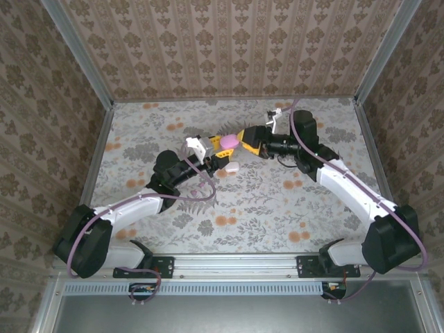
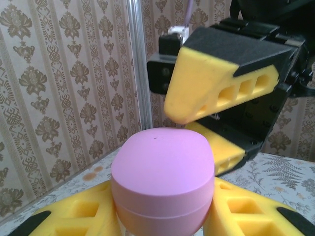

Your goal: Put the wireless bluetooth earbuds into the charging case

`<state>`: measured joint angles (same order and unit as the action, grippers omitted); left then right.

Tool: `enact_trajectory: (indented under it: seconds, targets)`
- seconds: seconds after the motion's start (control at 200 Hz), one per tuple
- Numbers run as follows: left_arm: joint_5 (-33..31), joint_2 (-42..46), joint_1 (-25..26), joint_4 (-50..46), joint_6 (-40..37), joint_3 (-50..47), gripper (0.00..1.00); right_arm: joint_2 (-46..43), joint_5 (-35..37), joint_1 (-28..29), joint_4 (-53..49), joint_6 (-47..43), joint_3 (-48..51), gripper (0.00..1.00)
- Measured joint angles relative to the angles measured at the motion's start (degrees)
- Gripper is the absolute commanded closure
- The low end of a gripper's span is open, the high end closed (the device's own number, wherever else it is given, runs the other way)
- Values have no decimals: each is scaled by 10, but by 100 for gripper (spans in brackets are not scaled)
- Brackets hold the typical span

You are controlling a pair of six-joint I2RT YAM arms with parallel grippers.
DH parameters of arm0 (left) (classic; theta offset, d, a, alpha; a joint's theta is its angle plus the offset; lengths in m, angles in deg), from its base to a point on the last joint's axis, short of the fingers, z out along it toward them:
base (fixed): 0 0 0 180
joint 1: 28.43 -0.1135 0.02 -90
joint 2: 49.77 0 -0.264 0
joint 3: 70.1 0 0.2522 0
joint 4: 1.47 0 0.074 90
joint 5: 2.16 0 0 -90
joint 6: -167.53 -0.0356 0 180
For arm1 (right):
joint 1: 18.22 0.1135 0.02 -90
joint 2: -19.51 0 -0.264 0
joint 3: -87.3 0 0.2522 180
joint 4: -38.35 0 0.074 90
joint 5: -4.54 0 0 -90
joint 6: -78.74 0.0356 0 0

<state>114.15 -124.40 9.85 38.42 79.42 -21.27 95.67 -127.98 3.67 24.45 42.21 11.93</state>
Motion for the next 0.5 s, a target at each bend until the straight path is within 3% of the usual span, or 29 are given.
enact_trajectory:
  seconds: [0.22,0.5]
  targets:
    - [0,0,0,9,1,-1,61,-20,3,0,-124,-157,-49,39]
    - [0,0,0,12,3,-1,61,-21,2,4,-183,-214,-49,40]
